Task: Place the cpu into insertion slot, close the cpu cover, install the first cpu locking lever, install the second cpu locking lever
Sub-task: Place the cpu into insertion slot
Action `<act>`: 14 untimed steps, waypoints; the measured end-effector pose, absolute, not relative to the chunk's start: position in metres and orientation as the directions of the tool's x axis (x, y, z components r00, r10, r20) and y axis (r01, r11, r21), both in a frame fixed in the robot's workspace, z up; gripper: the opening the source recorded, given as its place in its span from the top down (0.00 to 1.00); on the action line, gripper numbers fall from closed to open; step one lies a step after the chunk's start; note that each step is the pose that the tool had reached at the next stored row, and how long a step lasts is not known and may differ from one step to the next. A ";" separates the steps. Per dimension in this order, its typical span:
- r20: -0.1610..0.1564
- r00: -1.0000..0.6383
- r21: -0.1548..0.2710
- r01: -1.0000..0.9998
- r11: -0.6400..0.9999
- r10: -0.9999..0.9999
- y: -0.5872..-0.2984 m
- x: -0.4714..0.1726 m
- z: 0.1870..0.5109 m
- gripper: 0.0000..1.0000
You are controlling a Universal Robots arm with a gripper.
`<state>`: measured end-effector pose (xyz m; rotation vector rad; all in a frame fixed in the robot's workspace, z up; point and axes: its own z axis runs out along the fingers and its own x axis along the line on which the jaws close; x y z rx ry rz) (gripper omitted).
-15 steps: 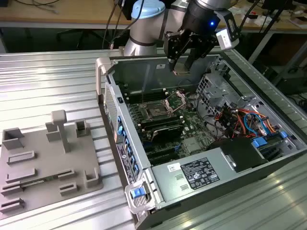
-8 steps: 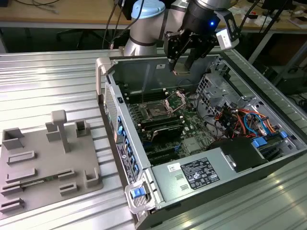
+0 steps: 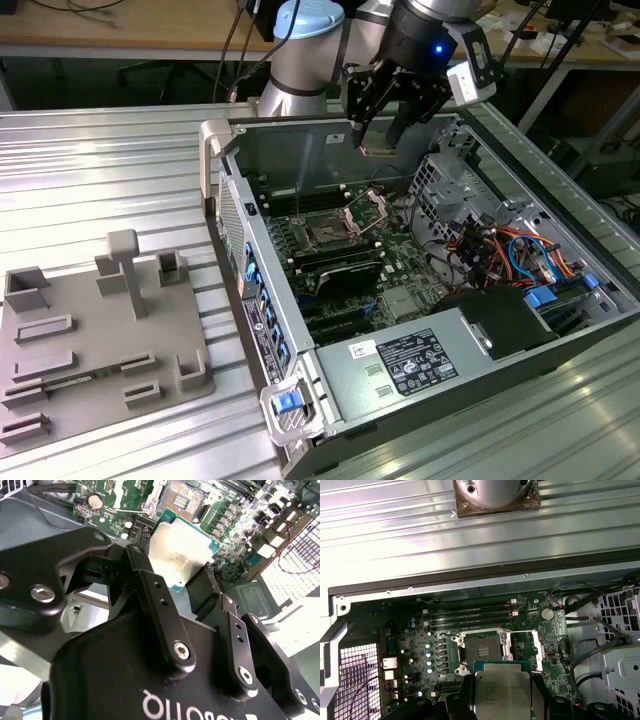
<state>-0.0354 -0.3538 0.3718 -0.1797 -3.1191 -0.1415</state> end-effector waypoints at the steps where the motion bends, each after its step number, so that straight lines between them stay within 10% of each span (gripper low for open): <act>1: 0.019 -0.993 0.089 0.116 0.989 0.115 -0.354 -0.036 0.372 0.45; 14: 0.019 -0.988 0.089 0.156 0.984 0.154 -0.354 -0.036 0.372 0.45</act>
